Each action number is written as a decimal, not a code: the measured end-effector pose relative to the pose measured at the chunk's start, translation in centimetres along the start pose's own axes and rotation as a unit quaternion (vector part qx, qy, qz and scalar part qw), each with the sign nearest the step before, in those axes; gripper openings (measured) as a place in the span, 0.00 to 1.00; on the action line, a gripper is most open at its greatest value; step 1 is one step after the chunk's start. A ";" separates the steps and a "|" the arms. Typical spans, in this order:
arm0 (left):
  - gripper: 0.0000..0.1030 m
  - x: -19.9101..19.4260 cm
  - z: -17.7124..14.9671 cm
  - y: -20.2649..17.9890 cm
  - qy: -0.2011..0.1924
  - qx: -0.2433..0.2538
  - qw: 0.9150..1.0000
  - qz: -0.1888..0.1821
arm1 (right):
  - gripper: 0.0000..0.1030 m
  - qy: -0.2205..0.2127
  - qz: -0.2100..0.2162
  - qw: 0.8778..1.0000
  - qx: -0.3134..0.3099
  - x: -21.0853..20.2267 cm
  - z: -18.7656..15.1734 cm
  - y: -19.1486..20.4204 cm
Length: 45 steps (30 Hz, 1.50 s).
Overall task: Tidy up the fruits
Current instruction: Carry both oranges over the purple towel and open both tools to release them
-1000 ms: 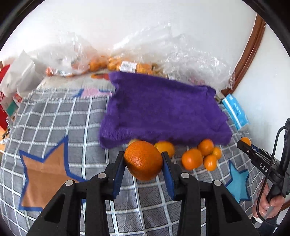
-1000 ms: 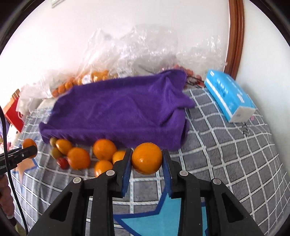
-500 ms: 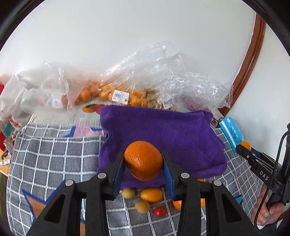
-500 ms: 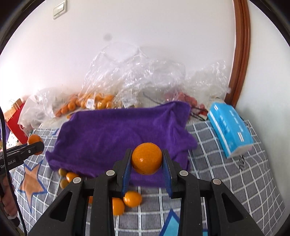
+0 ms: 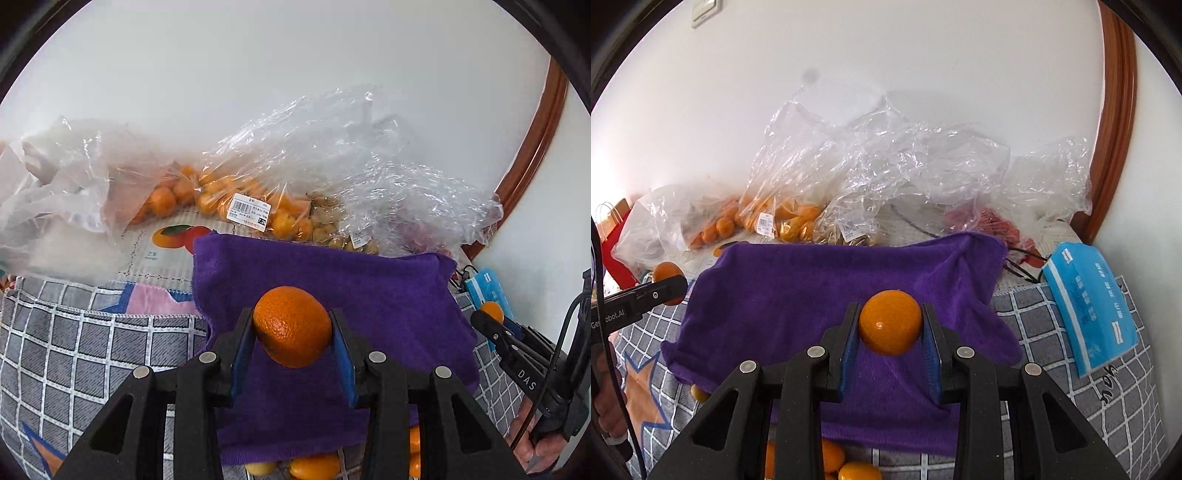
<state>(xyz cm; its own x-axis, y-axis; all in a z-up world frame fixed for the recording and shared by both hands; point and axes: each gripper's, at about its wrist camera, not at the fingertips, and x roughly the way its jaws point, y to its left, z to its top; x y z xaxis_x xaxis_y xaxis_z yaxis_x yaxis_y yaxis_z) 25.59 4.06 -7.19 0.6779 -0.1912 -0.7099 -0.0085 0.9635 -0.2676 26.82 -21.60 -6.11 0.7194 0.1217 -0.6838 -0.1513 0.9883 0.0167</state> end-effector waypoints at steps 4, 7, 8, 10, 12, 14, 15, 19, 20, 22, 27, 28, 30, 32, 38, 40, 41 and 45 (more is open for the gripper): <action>0.36 1.7 0.4 0.0 0.007 0.004 1.000 0.004 | 0.31 0.007 -0.001 1.000 -0.001 1.7 -0.1 -0.1; 0.36 2.9 0.6 -0.1 0.014 0.007 1.000 0.008 | 0.31 0.014 -0.003 1.000 0.000 3.0 -0.2 -0.3; 0.36 3.3 0.7 -0.2 0.018 0.006 1.000 0.008 | 0.31 0.017 -0.004 1.000 0.000 3.6 -0.2 -0.4; 0.36 4.1 0.7 -0.2 0.027 0.005 1.000 0.007 | 0.31 0.022 -0.007 1.000 0.001 4.4 -0.4 -0.5; 0.36 4.8 0.7 -0.1 0.034 0.005 0.999 0.007 | 0.31 0.028 -0.009 1.000 0.003 5.2 -0.5 -0.7; 0.36 5.5 0.6 -0.1 0.042 0.004 0.999 0.007 | 0.31 0.035 -0.009 0.999 0.006 6.0 -0.7 -0.9; 0.36 5.9 0.6 0.0 0.046 0.002 0.999 0.006 | 0.31 0.039 -0.009 0.999 0.007 6.4 -0.8 -0.9; 0.36 6.9 0.4 0.1 0.059 0.001 0.998 0.008 | 0.31 0.048 -0.010 0.999 0.008 7.6 -1.2 -1.1; 0.36 7.2 0.4 0.1 0.062 0.002 0.998 0.009 | 0.31 0.049 -0.010 0.999 0.008 7.8 -1.3 -1.2; 0.36 7.5 0.3 0.1 0.064 0.003 0.998 0.010 | 0.31 0.053 -0.010 0.999 0.008 8.3 -1.4 -1.2; 0.36 8.1 0.1 0.3 0.069 0.004 0.998 0.009 | 0.31 0.058 -0.015 0.998 0.001 8.8 -1.6 -1.0; 0.36 8.3 0.1 0.3 0.071 0.004 0.997 0.008 | 0.31 0.059 -0.016 0.998 0.000 8.9 -1.6 -1.0; 0.36 8.5 -0.1 0.3 0.076 0.002 0.997 0.005 | 0.31 0.061 -0.018 0.998 -0.003 9.1 -1.6 -0.9; 0.36 8.6 -0.2 0.4 0.079 0.002 0.997 0.005 | 0.31 0.064 -0.019 0.998 -0.004 9.2 -1.6 -0.9; 0.36 8.9 -0.4 0.2 0.080 0.009 0.997 0.014 | 0.31 0.073 -0.019 0.997 -0.002 9.7 -1.8 -1.0; 0.37 9.0 -0.5 0.1 0.080 0.013 0.996 0.021 | 0.31 0.076 -0.019 0.997 -0.001 9.8 -1.9 -1.1; 0.37 9.1 -0.5 0.0 0.081 0.017 0.996 0.026 | 0.31 0.078 -0.018 0.997 0.000 9.9 -1.9 -1.1; 0.37 9.2 -0.6 -0.2 0.085 0.026 0.995 0.039 | 0.31 0.083 -0.017 0.996 0.000 10.2 -2.1 -1.0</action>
<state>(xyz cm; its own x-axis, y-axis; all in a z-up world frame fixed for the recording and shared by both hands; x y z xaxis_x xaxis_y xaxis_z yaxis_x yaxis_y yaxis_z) 31.40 1.95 -14.07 0.5423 -0.1401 -0.8284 -0.0149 0.9842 -0.1762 32.92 -21.54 -14.64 0.6013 0.0711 -0.7958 -0.1293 0.9916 -0.0092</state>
